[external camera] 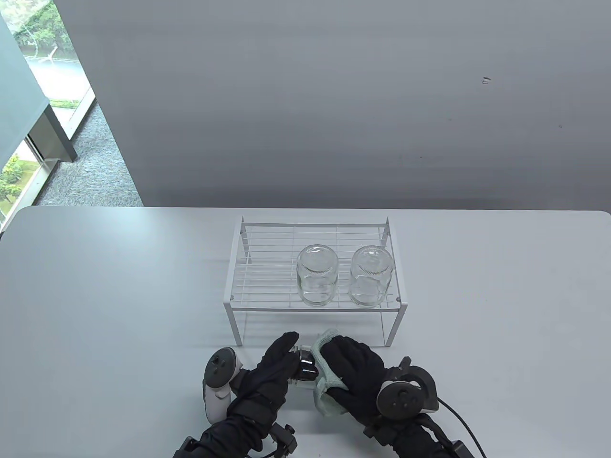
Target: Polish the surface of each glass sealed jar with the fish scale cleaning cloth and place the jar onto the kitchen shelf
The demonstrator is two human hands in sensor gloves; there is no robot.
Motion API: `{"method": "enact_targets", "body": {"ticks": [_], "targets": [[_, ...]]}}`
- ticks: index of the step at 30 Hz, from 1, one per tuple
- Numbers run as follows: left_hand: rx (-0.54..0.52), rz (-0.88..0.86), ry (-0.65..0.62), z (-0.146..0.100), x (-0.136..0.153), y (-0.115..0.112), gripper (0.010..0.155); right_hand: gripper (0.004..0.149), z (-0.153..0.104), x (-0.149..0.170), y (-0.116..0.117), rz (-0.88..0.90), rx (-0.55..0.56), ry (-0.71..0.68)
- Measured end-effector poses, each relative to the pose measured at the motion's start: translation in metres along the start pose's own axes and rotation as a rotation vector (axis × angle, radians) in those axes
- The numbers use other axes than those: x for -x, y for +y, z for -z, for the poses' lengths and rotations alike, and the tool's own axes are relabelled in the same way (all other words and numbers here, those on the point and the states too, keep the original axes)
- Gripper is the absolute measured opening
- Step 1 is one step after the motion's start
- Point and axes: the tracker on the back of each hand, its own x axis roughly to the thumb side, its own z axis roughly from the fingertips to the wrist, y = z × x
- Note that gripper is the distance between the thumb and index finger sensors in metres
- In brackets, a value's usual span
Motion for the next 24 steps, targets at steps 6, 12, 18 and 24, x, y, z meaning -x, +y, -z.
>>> {"method": "enact_targets", "body": {"ticks": [6,12,18,24], "targets": [[0.056,0.237,-0.080,0.000,-0.009,-0.020,0.065,0.079,-0.001,0.012,0.012,0.296,0.051,0.252],[0.036,0.103,-0.044,-0.002,-0.002,-0.016,0.062,0.065,-0.020,0.039,0.021,0.836,0.123,0.553],[0.003,-0.195,0.005,-0.002,0.005,-0.007,0.062,0.078,-0.031,0.035,0.048,1.504,0.309,0.619],[-0.029,-0.372,-0.025,-0.004,0.010,-0.004,0.061,0.081,-0.024,0.029,0.049,1.474,0.259,0.516]]}}
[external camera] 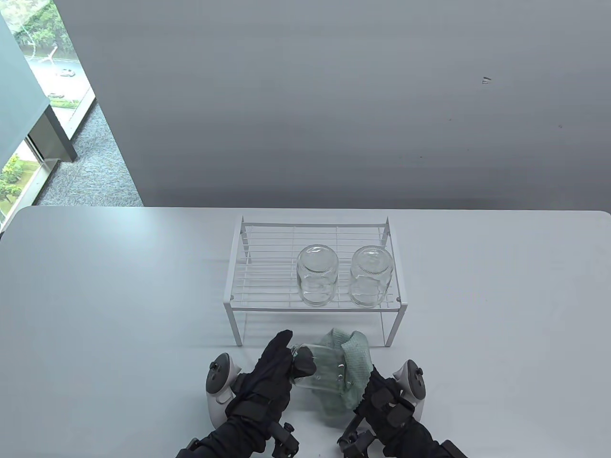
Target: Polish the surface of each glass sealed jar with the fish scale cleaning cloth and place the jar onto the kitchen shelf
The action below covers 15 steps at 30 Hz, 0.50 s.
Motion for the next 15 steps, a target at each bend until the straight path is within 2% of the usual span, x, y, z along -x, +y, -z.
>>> {"method": "enact_targets", "body": {"ticks": [4,6,8,10,13,15], "targets": [[0.046,-0.044,-0.016,0.001,-0.001,-0.006,0.062,0.081,-0.003,0.007,0.004,0.094,-0.017,0.050],[0.124,-0.011,0.003,0.001,-0.004,-0.016,0.067,0.080,-0.003,0.006,0.002,0.173,0.021,0.048],[0.195,0.065,0.033,-0.001,-0.004,-0.024,0.075,0.078,-0.003,0.005,0.000,0.203,0.062,0.008],[0.205,0.115,0.028,-0.001,-0.003,-0.029,0.077,0.078,-0.004,0.002,0.001,0.230,0.098,-0.064],[0.202,0.087,0.006,0.000,-0.002,-0.028,0.075,0.091,-0.004,-0.002,0.008,0.167,0.074,-0.154],[0.166,0.020,0.001,0.000,-0.001,-0.024,0.073,0.096,-0.002,-0.007,0.012,0.060,0.020,-0.193]]}}
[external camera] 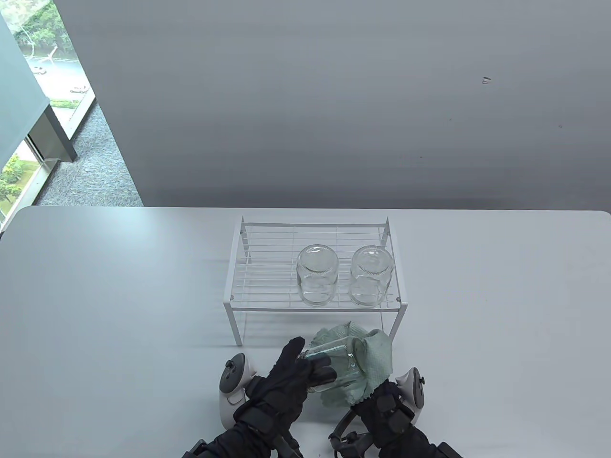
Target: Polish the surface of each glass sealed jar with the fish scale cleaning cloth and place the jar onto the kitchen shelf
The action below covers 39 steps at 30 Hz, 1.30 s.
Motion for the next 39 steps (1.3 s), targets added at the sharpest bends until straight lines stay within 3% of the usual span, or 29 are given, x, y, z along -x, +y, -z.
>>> {"method": "enact_targets", "body": {"ticks": [4,12,15,19,27,30,35,37,39], "targets": [[-0.046,-0.135,-0.006,-0.003,0.007,0.004,0.071,0.101,0.001,0.004,0.007,-0.209,-0.088,-0.007],[0.007,-0.192,-0.033,-0.001,0.011,-0.001,0.071,0.097,0.001,0.006,0.008,-0.297,-0.073,0.040],[0.032,-0.175,-0.038,0.001,0.009,-0.002,0.071,0.096,-0.001,0.008,0.009,-0.533,-0.101,0.037],[0.019,-0.065,-0.036,0.001,0.003,-0.003,0.071,0.098,0.000,0.006,0.006,-0.385,0.002,0.019],[-0.053,0.133,-0.028,-0.002,-0.005,0.002,0.071,0.101,-0.001,-0.018,-0.009,-0.431,0.201,-0.153],[-0.067,0.215,-0.040,-0.003,-0.008,0.005,0.070,0.096,0.001,-0.029,-0.009,-0.622,0.110,-0.226],[-0.124,0.423,-0.059,-0.006,-0.012,0.004,0.068,0.093,0.003,-0.041,0.004,-1.173,-0.174,-0.314],[-0.102,0.475,-0.061,-0.005,-0.013,0.003,0.067,0.092,0.003,-0.041,0.015,-1.263,-0.234,-0.414],[-0.083,0.524,-0.064,-0.004,-0.013,0.000,0.065,0.089,0.003,-0.040,0.023,-1.363,-0.281,-0.424]]}}
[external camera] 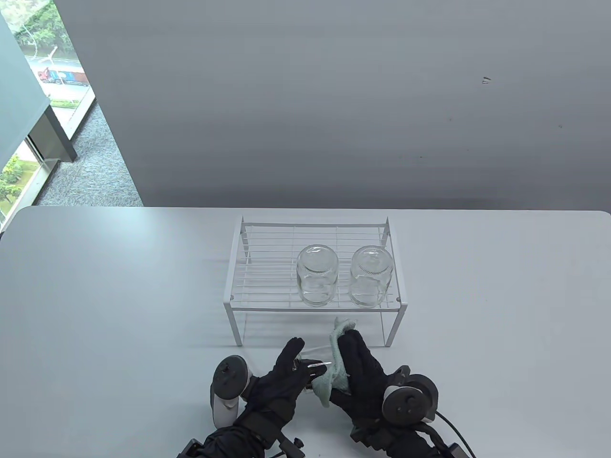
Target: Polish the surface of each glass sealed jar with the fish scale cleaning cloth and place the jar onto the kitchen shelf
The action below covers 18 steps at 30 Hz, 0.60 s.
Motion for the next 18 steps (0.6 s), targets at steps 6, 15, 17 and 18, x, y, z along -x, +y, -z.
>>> {"method": "enact_targets", "body": {"ticks": [6,15,17,18], "targets": [[0.118,0.322,-0.117,0.004,-0.011,-0.012,0.067,0.090,0.007,-0.014,0.011,-0.197,-0.157,-0.056],[0.047,0.236,-0.099,0.002,-0.008,-0.002,0.064,0.064,0.003,0.011,0.008,0.266,-0.081,0.140],[0.041,0.200,-0.091,0.002,-0.008,0.001,0.064,0.059,-0.001,0.017,0.006,0.365,0.001,0.217],[0.029,0.173,-0.091,0.002,-0.008,0.003,0.064,0.058,-0.004,0.022,0.006,0.450,0.036,0.268]]}}
